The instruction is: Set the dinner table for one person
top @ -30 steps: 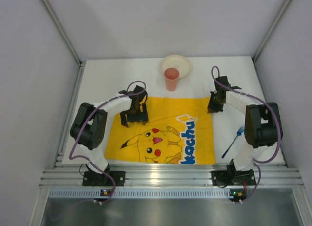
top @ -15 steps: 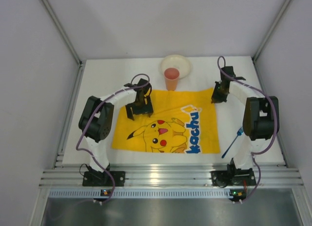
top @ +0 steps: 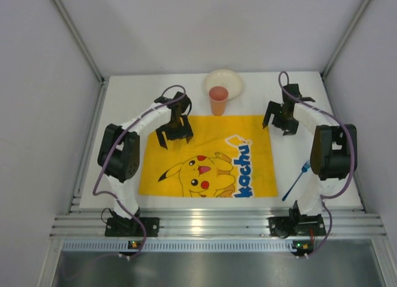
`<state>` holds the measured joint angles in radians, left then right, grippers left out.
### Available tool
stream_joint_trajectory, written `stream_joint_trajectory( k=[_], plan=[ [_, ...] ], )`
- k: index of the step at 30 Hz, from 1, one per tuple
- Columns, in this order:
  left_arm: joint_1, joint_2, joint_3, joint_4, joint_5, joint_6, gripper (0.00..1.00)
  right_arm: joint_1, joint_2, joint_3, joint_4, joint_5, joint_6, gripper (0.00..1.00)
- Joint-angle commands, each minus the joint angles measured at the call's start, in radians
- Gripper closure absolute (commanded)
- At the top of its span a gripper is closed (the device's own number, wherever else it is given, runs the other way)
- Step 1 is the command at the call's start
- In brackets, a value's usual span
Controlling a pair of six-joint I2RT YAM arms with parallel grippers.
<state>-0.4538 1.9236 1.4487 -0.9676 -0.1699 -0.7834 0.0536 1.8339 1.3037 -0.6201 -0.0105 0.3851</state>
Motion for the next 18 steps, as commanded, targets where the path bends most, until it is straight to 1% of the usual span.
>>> stream_joint_trajectory(
  k=[1, 2, 3, 4, 5, 6, 7, 8, 9, 10, 11, 12, 14, 15, 18],
  plan=[
    [0.004, -0.081, 0.146, -0.085, 0.001, -0.048, 0.04, -0.011, -0.139, 0.057, -0.041, 0.023, 0.001, 0.05],
    [0.004, -0.072, 0.224, -0.091, 0.001, -0.037, 0.04, -0.009, -0.162, 0.058, -0.056, 0.018, 0.011, 0.05],
    [0.004, -0.061, 0.264, -0.091, 0.003, -0.027, 0.04, -0.011, -0.212, 0.054, -0.066, 0.017, 0.014, 0.05],
    [0.004, -0.031, 0.306, -0.063, 0.013, -0.013, 0.04, -0.008, -0.238, 0.049, -0.072, -0.015, 0.018, 0.05],
    [0.004, -0.014, 0.381, -0.039, 0.027, 0.03, 0.04, -0.006, -0.266, 0.04, -0.085, -0.023, 0.021, 0.05],
    [0.004, 0.007, 0.416, -0.014, 0.041, 0.047, 0.04, 0.0, -0.324, 0.017, -0.09, -0.037, 0.024, 0.05],
    [0.004, 0.052, 0.452, 0.01, 0.053, 0.062, 0.04, 0.003, -0.353, 0.003, -0.098, -0.045, 0.028, 0.05],
    [0.004, 0.08, 0.537, 0.035, 0.075, 0.081, 0.04, 0.003, -0.383, -0.013, -0.104, -0.051, 0.031, 0.05],
    [0.004, 0.11, 0.588, 0.036, 0.082, 0.085, 0.04, 0.006, -0.436, -0.05, -0.119, -0.06, 0.032, 0.05],
    [0.004, 0.176, 0.642, 0.032, 0.09, 0.09, 0.04, 0.008, -0.464, -0.07, -0.127, -0.063, 0.034, 0.05],
    [0.004, 0.211, 0.742, 0.027, 0.108, 0.098, 0.04, 0.008, -0.488, -0.089, -0.133, -0.065, 0.037, 0.05],
    [0.004, 0.269, 0.786, 0.033, 0.119, 0.099, 0.04, 0.008, -0.537, -0.128, -0.145, -0.063, 0.037, 0.05],
    [0.004, 0.307, 0.846, 0.07, 0.159, 0.102, 0.04, 0.008, -0.584, -0.17, -0.153, -0.062, 0.04, 0.05],
    [0.004, 0.322, 0.843, 0.136, 0.212, 0.105, 0.05, 0.008, -0.622, -0.208, -0.155, -0.062, 0.041, 0.05],
    [0.001, 0.36, 0.843, 0.205, 0.208, 0.09, 0.05, 0.008, -0.674, -0.268, -0.171, -0.052, 0.04, 0.06]
  ],
)
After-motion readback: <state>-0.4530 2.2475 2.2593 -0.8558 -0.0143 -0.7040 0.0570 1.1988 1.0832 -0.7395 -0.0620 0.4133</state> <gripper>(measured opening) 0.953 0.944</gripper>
